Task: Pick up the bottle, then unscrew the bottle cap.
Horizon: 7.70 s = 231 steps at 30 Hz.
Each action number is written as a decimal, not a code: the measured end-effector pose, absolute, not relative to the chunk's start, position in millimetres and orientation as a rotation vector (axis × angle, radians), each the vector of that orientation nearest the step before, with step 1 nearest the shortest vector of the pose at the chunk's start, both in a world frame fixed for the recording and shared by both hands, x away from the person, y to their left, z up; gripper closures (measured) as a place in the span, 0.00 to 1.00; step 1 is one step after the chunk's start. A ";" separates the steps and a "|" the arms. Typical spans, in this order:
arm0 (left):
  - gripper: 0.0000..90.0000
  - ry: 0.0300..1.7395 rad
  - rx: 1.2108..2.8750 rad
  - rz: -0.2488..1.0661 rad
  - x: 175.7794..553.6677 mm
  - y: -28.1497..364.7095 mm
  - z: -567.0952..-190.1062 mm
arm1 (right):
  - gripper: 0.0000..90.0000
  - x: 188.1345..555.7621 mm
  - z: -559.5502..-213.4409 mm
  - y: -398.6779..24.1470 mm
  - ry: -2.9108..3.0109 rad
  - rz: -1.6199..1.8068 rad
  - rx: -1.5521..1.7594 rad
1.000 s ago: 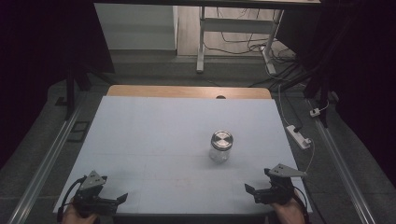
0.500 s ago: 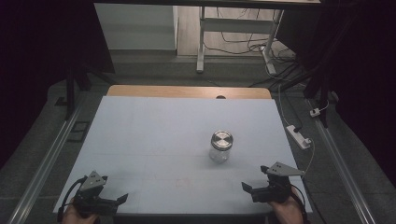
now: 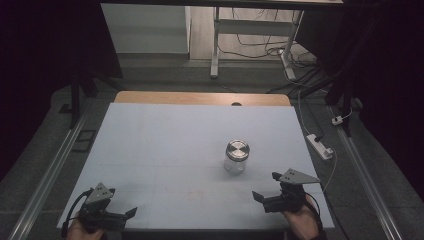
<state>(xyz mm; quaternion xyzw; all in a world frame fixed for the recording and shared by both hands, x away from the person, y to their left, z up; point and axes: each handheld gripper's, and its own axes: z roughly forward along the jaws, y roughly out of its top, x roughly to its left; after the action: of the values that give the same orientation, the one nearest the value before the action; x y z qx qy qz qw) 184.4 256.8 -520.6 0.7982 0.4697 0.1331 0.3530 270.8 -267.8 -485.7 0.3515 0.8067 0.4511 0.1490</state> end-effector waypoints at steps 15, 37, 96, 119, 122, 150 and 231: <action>0.00 1.210 2.061 0.340 184.5 257.3 -520.6 | 0.00 290.4 -487.2 -250.4 2.348 1.339 0.997; 0.00 1.213 2.067 0.330 185.6 257.1 -521.0 | 0.00 332.8 -491.1 -220.7 2.394 1.196 0.985; 0.00 1.205 2.069 0.329 185.5 257.2 -521.0 | 0.16 362.3 -488.2 -176.7 2.421 1.205 0.864; 0.00 1.204 2.062 0.323 185.4 257.9 -520.9 | 0.16 331.9 -472.9 -136.7 2.513 1.273 0.712; 0.00 1.204 2.064 0.325 185.6 257.6 -521.0 | 0.16 327.8 -472.9 -131.0 2.522 1.283 0.690; 0.00 1.194 2.039 0.293 187.0 260.1 -520.1 | 0.16 309.8 -475.6 -109.4 2.588 1.318 0.593; 0.03 0.149 2.132 -0.004 313.2 121.0 -449.1 | 0.16 302.8 -476.6 -106.5 2.724 1.381 0.333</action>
<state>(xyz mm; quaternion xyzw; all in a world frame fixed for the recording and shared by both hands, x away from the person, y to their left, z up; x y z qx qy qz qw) 313.2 121.0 -449.1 0.8743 0.0609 -0.0017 0.4815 302.8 -106.5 -476.6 0.1082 0.8861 0.4493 0.0348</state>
